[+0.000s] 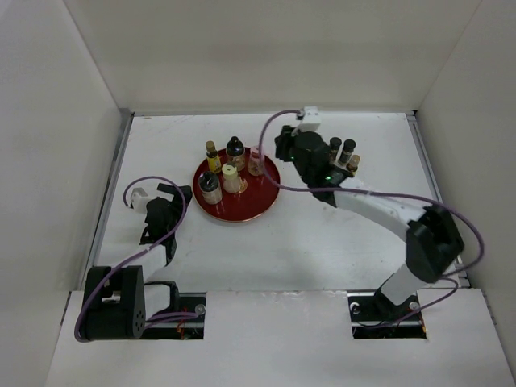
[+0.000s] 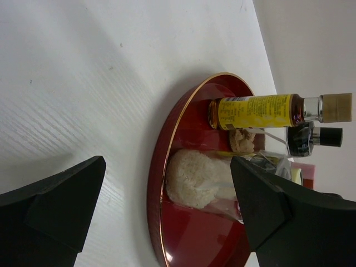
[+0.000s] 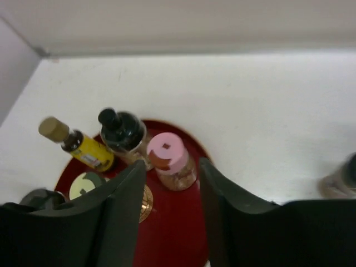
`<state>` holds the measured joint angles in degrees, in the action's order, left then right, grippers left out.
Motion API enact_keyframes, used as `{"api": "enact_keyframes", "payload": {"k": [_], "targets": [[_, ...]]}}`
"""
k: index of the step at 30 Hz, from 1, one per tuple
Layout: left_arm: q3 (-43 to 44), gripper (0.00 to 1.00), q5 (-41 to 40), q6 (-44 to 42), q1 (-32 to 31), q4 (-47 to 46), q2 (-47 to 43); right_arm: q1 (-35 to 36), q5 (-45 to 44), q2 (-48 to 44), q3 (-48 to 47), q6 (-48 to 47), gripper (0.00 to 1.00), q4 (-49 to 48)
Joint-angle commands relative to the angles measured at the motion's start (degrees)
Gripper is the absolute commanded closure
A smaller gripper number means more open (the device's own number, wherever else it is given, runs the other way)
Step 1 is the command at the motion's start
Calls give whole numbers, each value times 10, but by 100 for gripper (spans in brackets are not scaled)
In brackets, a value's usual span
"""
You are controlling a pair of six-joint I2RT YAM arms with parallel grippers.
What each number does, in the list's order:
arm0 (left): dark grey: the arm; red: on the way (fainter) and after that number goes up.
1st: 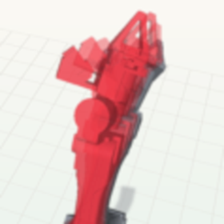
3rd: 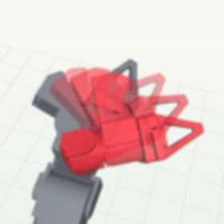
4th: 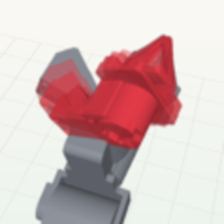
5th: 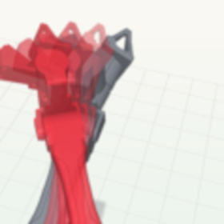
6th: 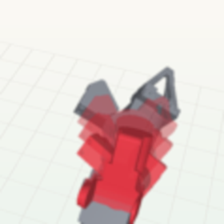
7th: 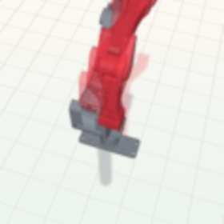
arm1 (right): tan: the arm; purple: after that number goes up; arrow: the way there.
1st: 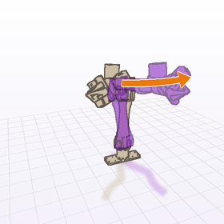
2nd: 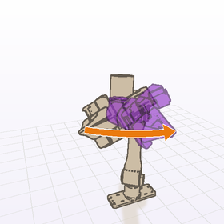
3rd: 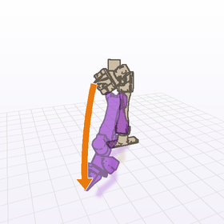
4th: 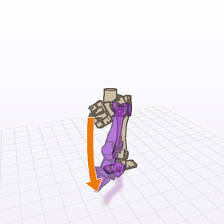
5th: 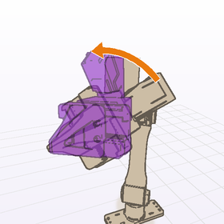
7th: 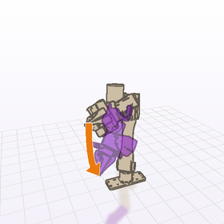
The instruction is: Organize the condiment bottles
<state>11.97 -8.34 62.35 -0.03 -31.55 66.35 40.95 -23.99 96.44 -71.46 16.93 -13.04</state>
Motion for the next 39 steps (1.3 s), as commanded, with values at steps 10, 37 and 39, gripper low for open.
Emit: {"api": "enact_keyframes", "payload": {"k": [10, 37, 39], "targets": [[5, 0, -3, -1, -10, -31, 4, -201, -136, -239, 164, 63, 42, 87], [8, 0, -5, -6, -15, -29, 2, -244, -84, -74, 89, 36, 51, 158], [8, 0, -3, -5, -12, -31, 8, -246, -87, -72, 88, 33, 55, 163]]}}
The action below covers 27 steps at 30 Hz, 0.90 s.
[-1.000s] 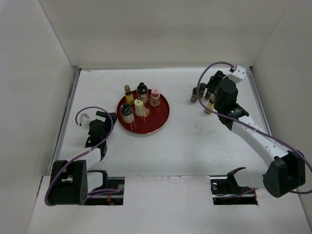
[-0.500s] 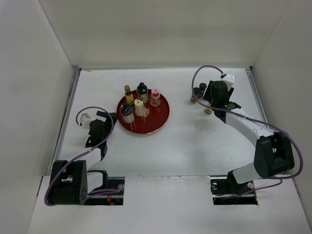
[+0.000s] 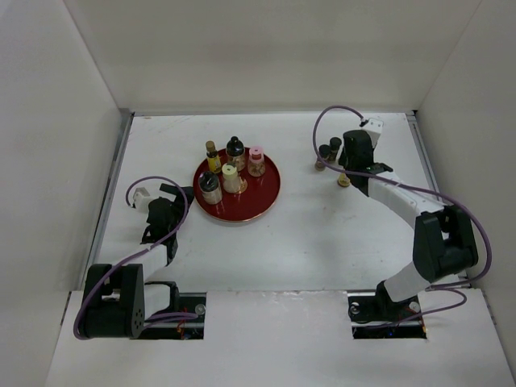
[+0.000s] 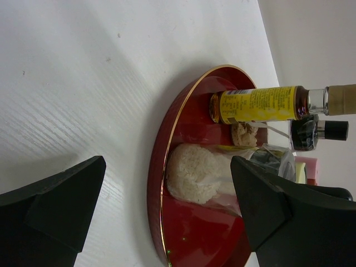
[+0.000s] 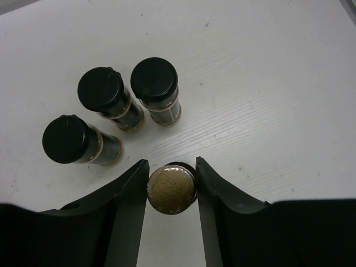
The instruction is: Organize the condiment bottles
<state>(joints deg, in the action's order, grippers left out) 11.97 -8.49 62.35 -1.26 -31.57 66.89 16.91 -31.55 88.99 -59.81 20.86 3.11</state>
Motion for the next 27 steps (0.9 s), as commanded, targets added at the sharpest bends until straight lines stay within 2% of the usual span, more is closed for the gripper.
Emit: {"api": "enact_keyframes", "payload": {"k": [1, 6, 12, 18, 23, 27], "targets": [[8, 0, 1, -4, 0, -31, 5, -6, -15, 1, -29, -4, 58, 3], [9, 0, -4, -6, -2, -31, 1, -3, -31, -11, -24, -2, 70, 5], [7, 0, -2, -6, 2, -29, -5, 44, -44, -70, -31, -14, 74, 14], [5, 0, 0, -6, 5, -29, -7, 169, -26, -94, -57, -15, 75, 8], [3, 0, 5, -4, 9, -27, -8, 291, -1, -40, -98, -21, 75, -22], [4, 0, -1, -6, 7, -27, -9, 353, 8, 11, -145, -37, 75, -50]]}}
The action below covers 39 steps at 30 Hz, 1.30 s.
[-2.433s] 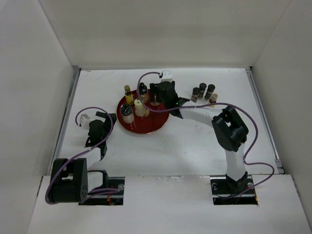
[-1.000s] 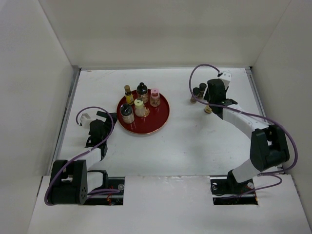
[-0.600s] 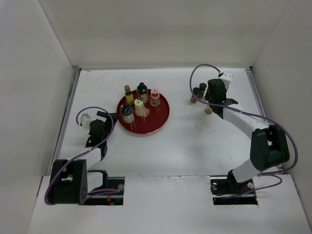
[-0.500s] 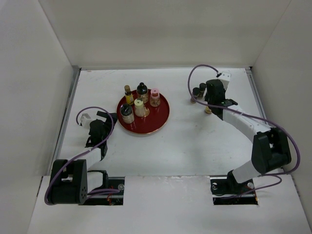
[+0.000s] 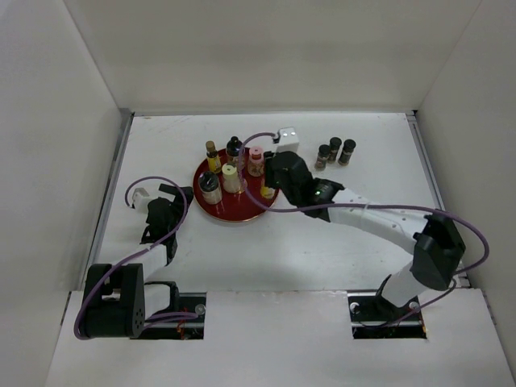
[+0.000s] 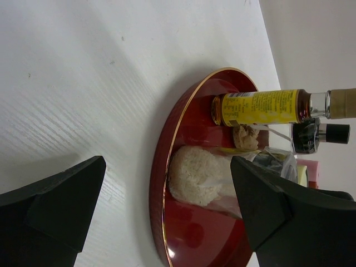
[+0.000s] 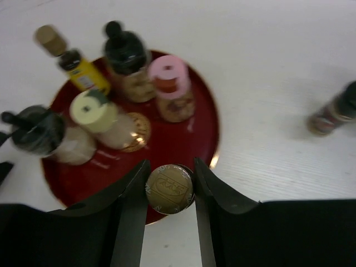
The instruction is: Organize the condiment bottles
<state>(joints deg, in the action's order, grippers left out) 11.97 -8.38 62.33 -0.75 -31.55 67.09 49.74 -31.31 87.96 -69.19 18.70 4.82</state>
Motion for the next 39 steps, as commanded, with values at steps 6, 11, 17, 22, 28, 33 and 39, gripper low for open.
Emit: {"api": "enact_keyframes", "payload": {"k": [6, 11, 17, 22, 28, 33, 39], "targets": [[3, 0, 0, -6, 5, -26, -16, 80, 14, 98, -109, -14, 76, -81], [3, 0, 10, -3, 6, -29, -9, 106, 4, 156, -142, -23, 76, -89], [3, 0, 10, -3, 9, -27, -13, 117, -1, 193, -137, -24, 75, -128], [3, 0, 6, -3, 7, -29, -6, 125, -9, 198, -119, -39, 58, -140], [4, 0, 5, -4, 5, -31, -6, 128, -8, 173, -85, -47, 32, -163], [4, 0, 6, -4, 9, -28, -11, 127, -2, 134, -72, -59, 24, -165], [3, 0, 8, -5, 12, -27, -16, 96, 1, 21, 0, -64, 22, -191]]}}
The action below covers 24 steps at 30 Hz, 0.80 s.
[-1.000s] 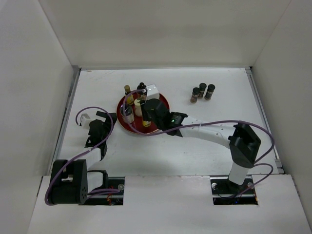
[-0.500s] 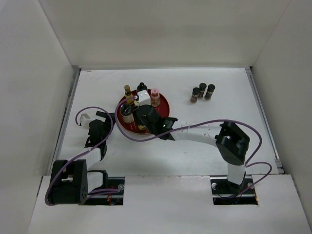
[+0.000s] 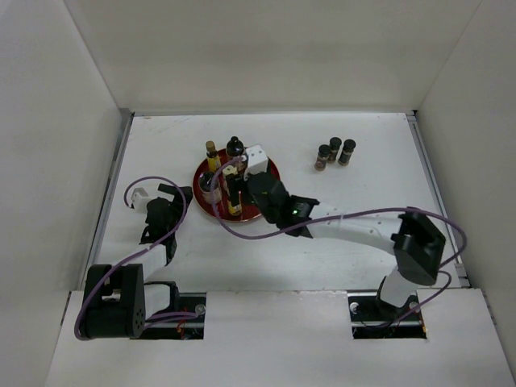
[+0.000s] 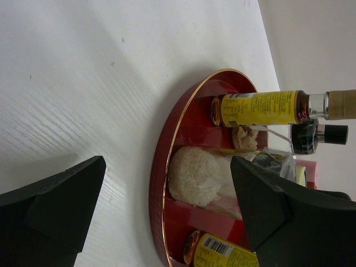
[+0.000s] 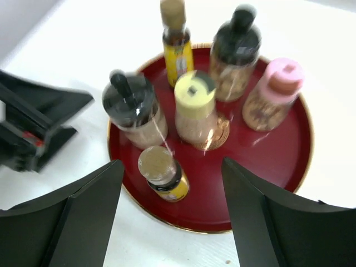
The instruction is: Organize the condiment bottles
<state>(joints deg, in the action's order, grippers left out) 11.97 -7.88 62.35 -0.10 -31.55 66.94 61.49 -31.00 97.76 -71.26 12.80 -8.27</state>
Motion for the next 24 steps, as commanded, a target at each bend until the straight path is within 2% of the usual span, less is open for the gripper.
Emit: {"api": "enact_keyframes", "payload": {"k": [1, 3, 7, 9, 11, 12, 14, 17, 19, 24], "targets": [[3, 0, 0, -6, 5, -26, -16, -40, -2, -99, 41, -3, 22, -71], [2, 0, -1, -6, 5, -26, -14, -82, 2, -135, 74, 6, 27, -77], [5, 0, 7, -4, 3, -31, -2, -187, 22, -145, 108, 29, 56, -70], [4, 0, 1, -6, 1, -30, -6, -235, 13, -122, 97, 34, 61, -44], [4, 0, 1, -5, 3, -29, -6, -272, -6, -99, 83, 38, 59, -24], [3, 0, 5, -4, 5, -30, -7, -287, -19, -86, 76, 38, 56, -20], [3, 0, 1, -6, 5, -26, -15, -309, -36, -56, 62, 31, 39, -24], [2, 0, -6, -7, 5, -26, -15, -334, -37, -7, 25, 27, 27, 0], [3, 0, 1, -6, 5, -29, -8, -347, -34, 22, 0, 28, 23, 16], [4, 0, 1, -7, 5, -31, -5, -364, -32, 68, -37, 34, 23, 36]]}}
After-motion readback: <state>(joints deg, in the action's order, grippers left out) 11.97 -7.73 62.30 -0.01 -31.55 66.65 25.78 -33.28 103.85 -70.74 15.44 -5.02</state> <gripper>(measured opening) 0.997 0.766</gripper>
